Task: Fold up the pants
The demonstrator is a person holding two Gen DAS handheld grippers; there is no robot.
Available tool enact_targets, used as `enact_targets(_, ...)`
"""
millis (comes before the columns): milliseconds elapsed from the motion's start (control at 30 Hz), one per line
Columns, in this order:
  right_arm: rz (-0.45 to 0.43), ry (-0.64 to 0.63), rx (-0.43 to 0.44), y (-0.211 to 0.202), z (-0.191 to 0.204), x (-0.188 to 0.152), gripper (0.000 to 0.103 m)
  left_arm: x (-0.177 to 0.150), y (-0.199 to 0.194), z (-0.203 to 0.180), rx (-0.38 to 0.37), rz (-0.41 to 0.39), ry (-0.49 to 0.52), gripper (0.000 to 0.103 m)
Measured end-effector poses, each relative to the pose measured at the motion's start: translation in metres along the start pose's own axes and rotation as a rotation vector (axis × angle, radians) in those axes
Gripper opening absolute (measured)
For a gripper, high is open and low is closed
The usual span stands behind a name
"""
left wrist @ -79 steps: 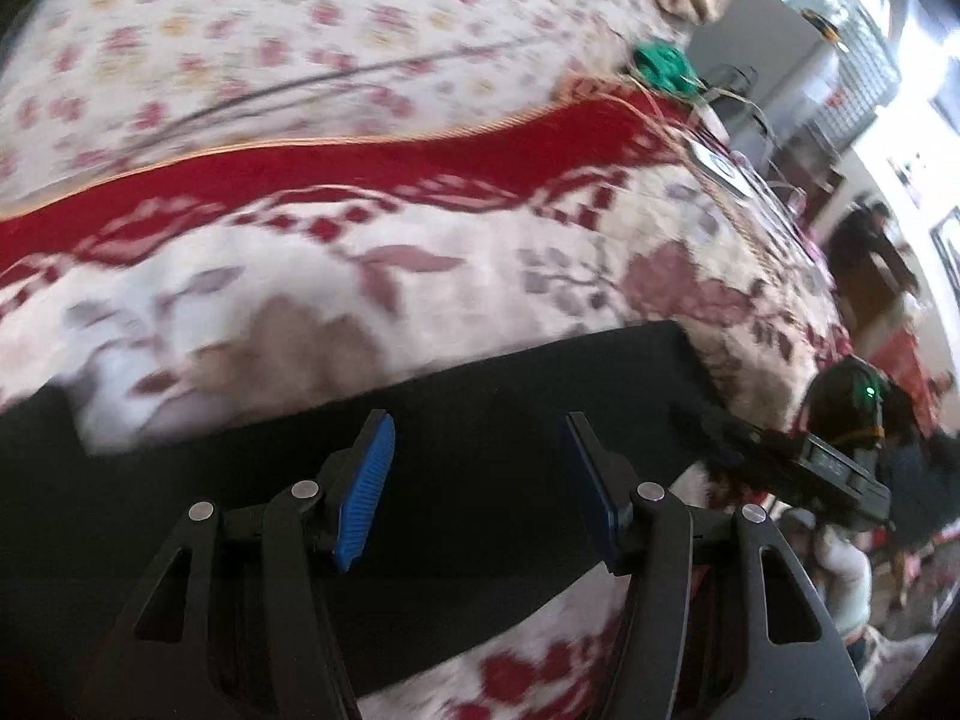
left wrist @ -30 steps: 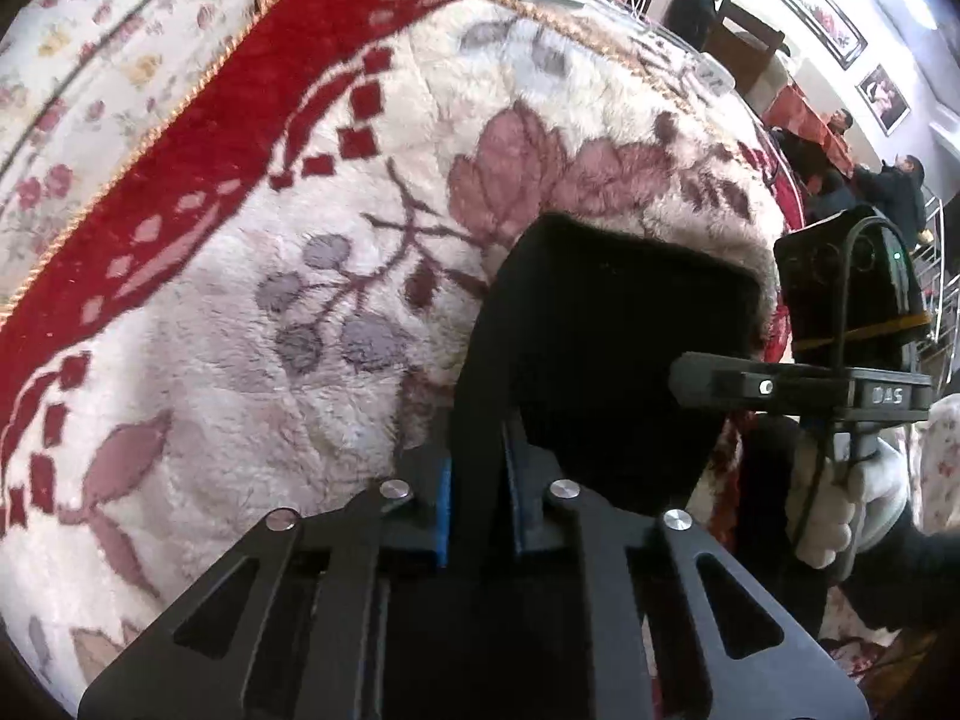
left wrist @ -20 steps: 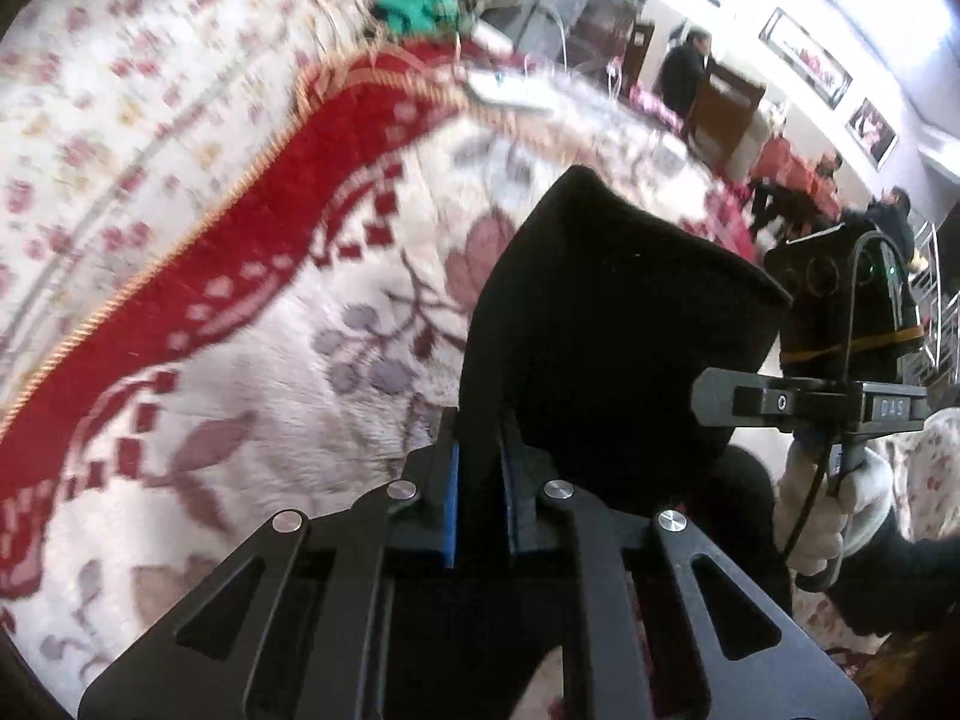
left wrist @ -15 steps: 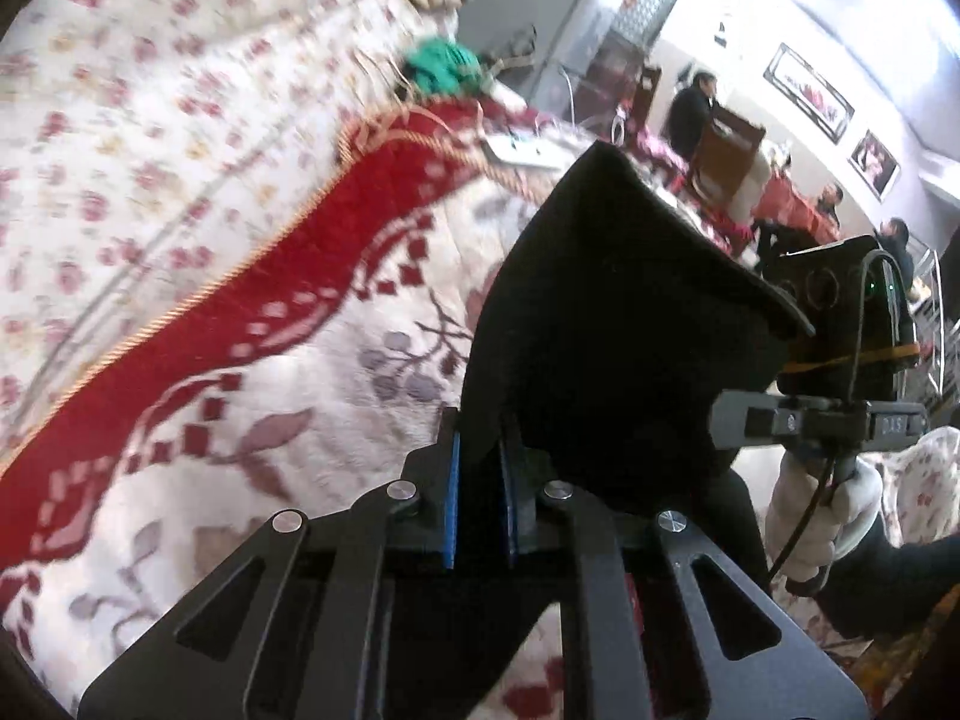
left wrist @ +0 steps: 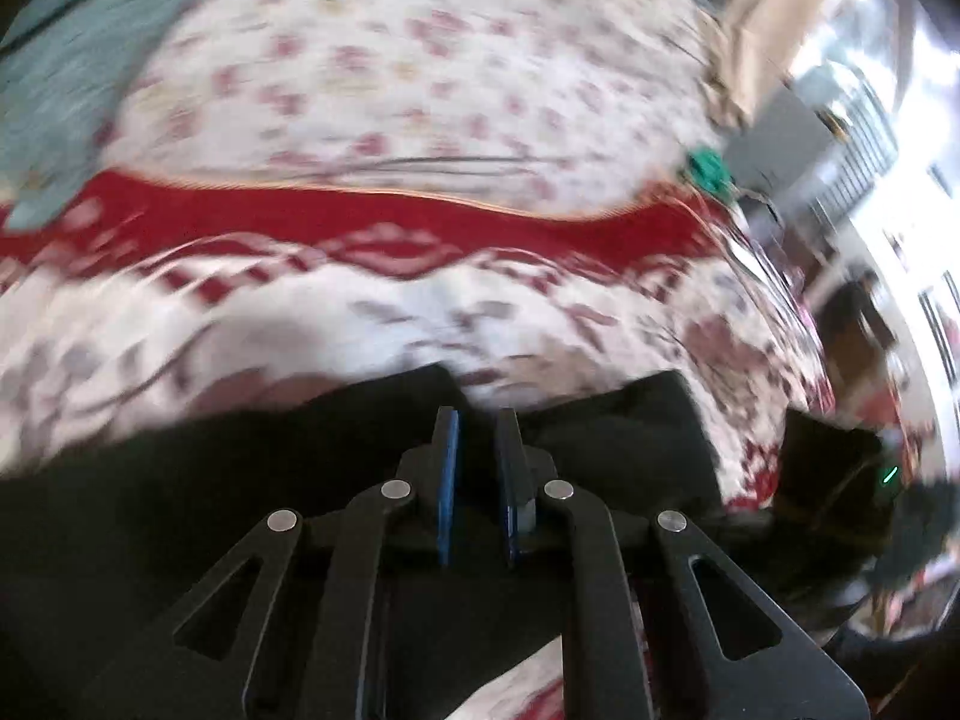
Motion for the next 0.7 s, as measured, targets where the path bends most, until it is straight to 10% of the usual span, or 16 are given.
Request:
enact_targets(300,-0.037,0.053,0.134,-0.041,-0.01,0.007,0.044,-0.032,-0.027,0.0,-0.051,-0.034,-0.093,0.011)
enact_targets(433,-0.142,0.028,0.017,-0.089,-0.026,0.008,0.051,-0.043,-0.018,-0.013,-0.075,-0.017,-0.122,0.049)
enact_targets(700,-0.117,0.117,-0.21,-0.081,-0.101,0.026,0.052,-0.062,-0.001,-0.026,0.051,0.017,-0.106,0.049)
Point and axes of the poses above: each gripper's, at about its wrist camera, not at the fingertips, and y roughly the way its jaws point, z to its left, x to its top, the point moved 3 cm from there along y, roughly the way its jaws point, and after that the axes turned 10 degrees about -x, right-handed, at the moved point
